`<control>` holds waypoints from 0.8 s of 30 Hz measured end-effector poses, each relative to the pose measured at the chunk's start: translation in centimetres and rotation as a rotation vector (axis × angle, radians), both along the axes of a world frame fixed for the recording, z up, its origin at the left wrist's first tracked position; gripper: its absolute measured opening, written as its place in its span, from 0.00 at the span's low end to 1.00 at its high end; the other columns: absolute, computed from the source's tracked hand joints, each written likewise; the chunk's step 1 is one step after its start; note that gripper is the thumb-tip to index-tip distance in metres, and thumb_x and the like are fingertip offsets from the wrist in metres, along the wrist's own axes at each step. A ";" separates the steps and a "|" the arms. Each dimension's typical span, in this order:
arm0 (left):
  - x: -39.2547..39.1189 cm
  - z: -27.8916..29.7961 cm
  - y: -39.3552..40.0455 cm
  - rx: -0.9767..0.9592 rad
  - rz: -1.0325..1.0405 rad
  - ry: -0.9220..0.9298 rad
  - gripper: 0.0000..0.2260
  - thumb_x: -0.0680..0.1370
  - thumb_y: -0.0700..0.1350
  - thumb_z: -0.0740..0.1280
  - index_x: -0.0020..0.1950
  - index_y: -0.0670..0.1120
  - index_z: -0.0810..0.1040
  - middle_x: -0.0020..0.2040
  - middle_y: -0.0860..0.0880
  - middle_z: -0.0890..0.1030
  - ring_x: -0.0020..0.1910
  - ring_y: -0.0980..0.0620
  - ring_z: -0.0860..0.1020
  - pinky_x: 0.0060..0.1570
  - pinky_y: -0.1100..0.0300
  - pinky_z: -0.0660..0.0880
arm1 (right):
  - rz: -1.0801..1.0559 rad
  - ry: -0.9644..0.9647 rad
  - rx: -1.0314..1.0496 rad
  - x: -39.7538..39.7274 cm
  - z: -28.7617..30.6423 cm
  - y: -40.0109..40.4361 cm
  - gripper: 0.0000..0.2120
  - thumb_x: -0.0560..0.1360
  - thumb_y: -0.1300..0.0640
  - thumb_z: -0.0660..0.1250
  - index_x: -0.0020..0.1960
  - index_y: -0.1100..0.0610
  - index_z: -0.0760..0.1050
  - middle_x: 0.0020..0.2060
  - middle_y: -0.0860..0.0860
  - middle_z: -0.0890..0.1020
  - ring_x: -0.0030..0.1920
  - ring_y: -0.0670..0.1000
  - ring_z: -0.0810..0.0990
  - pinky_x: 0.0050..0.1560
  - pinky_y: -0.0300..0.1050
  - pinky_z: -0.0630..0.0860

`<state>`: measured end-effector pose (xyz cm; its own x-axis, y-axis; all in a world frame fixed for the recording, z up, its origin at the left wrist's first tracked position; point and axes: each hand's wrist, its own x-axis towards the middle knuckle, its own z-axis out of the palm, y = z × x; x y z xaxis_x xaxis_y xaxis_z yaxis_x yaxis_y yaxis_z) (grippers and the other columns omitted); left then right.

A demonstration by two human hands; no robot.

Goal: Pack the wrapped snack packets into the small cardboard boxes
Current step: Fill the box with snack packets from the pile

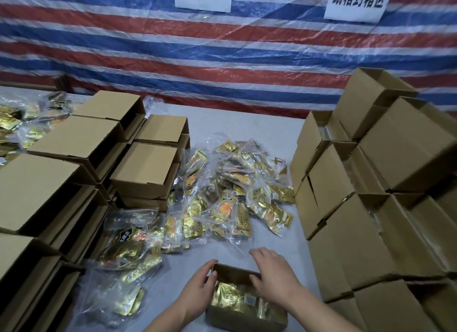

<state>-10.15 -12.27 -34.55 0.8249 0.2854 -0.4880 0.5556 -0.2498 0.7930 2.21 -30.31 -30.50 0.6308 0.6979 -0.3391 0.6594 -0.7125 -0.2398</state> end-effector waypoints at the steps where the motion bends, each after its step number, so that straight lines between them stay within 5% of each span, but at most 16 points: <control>1: 0.2 0.0 -0.2 0.004 0.015 0.013 0.18 0.85 0.48 0.57 0.75 0.52 0.66 0.68 0.52 0.73 0.60 0.58 0.75 0.55 0.72 0.68 | 0.016 0.035 -0.095 0.2 -0.2 -0.1 0.22 0.80 0.49 0.60 0.72 0.52 0.65 0.64 0.52 0.74 0.63 0.56 0.74 0.62 0.51 0.71; 6: 1.0 0.4 -2.2 0.091 0.069 0.154 0.25 0.84 0.56 0.54 0.79 0.46 0.59 0.76 0.45 0.67 0.74 0.47 0.67 0.71 0.58 0.63 | -0.028 0.105 -0.171 -0.3 -1.5 -0.6 0.09 0.79 0.58 0.59 0.59 0.54 0.68 0.56 0.58 0.79 0.57 0.61 0.78 0.48 0.50 0.71; 11: 0.5 4.2 -3.8 0.080 0.225 0.173 0.27 0.78 0.54 0.68 0.71 0.42 0.68 0.67 0.44 0.76 0.65 0.48 0.75 0.65 0.57 0.69 | -0.103 0.083 -0.114 0.1 0.3 -1.1 0.09 0.78 0.61 0.57 0.57 0.53 0.68 0.54 0.57 0.79 0.55 0.61 0.79 0.44 0.48 0.67; 15: 2.6 9.3 -3.6 -0.039 0.386 -0.143 0.20 0.74 0.47 0.75 0.63 0.48 0.73 0.58 0.46 0.80 0.55 0.50 0.77 0.62 0.53 0.72 | -0.179 -0.033 0.031 1.8 6.6 -1.2 0.13 0.77 0.63 0.59 0.59 0.52 0.66 0.47 0.54 0.79 0.48 0.59 0.81 0.40 0.50 0.70; 19: 7.2 17.4 -4.1 -0.046 0.307 -0.483 0.30 0.71 0.65 0.69 0.70 0.57 0.68 0.65 0.55 0.76 0.64 0.54 0.75 0.66 0.49 0.72 | -0.285 -0.253 0.222 4.7 15.9 -2.6 0.11 0.79 0.61 0.61 0.58 0.50 0.66 0.36 0.47 0.74 0.39 0.53 0.79 0.33 0.47 0.73; 22: 10.8 22.2 -5.3 0.138 0.102 -0.665 0.37 0.70 0.78 0.56 0.76 0.66 0.55 0.76 0.59 0.64 0.73 0.54 0.66 0.72 0.46 0.65 | -0.361 -0.425 0.309 6.7 22.2 -5.2 0.10 0.81 0.57 0.61 0.61 0.49 0.67 0.37 0.48 0.78 0.37 0.53 0.79 0.30 0.45 0.68; 24: 12.5 24.5 -6.7 0.422 -0.070 -0.836 0.31 0.76 0.72 0.52 0.76 0.71 0.43 0.78 0.67 0.49 0.78 0.58 0.53 0.76 0.53 0.52 | -0.426 -0.485 0.331 7.6 25.3 -7.7 0.12 0.81 0.54 0.61 0.64 0.47 0.67 0.41 0.49 0.81 0.41 0.51 0.81 0.34 0.44 0.72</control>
